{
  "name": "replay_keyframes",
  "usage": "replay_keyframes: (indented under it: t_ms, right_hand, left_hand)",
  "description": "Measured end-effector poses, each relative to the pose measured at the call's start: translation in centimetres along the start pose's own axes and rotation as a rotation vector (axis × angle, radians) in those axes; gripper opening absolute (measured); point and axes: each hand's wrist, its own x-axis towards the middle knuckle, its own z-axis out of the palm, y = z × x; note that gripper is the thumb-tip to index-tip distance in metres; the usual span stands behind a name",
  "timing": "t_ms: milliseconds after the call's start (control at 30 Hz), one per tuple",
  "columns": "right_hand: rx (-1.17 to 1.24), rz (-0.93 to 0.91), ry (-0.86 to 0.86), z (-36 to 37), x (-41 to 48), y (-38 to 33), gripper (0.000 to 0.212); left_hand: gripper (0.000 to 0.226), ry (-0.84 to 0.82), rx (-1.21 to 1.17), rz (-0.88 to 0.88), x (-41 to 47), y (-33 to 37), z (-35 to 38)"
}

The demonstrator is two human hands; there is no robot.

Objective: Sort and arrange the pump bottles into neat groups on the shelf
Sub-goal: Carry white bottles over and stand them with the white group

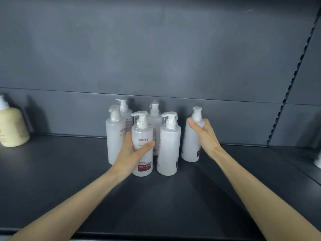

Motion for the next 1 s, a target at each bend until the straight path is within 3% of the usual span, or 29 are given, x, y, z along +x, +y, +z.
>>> replay_keyframes:
  t_ms: [167, 433, 733, 1000]
  right_hand:
    - [-0.063, 0.020, -0.026, -0.3, 0.1, 0.2, 0.056]
    - [-0.161, 0.052, -0.065, -1.3, -1.5, -0.2, 0.062]
    - [-0.364, 0.021, -0.016, -3.5, -5.9, -1.5, 0.057]
    - [-0.616, -0.039, 0.075, -7.4, -11.4, -4.6, 0.045]
  left_hand:
    - [0.058, -0.002, 0.025, -0.050, -0.4, -0.1, -0.2]
    - [0.052, 0.035, 0.121, -0.081, -3.1, -0.2, -0.4]
    - [0.038, 0.125, 0.485, -0.037, -5.6, 0.7, -1.4]
    - [0.040, -0.072, 0.685, 0.190, -7.7, 4.4, 0.4]
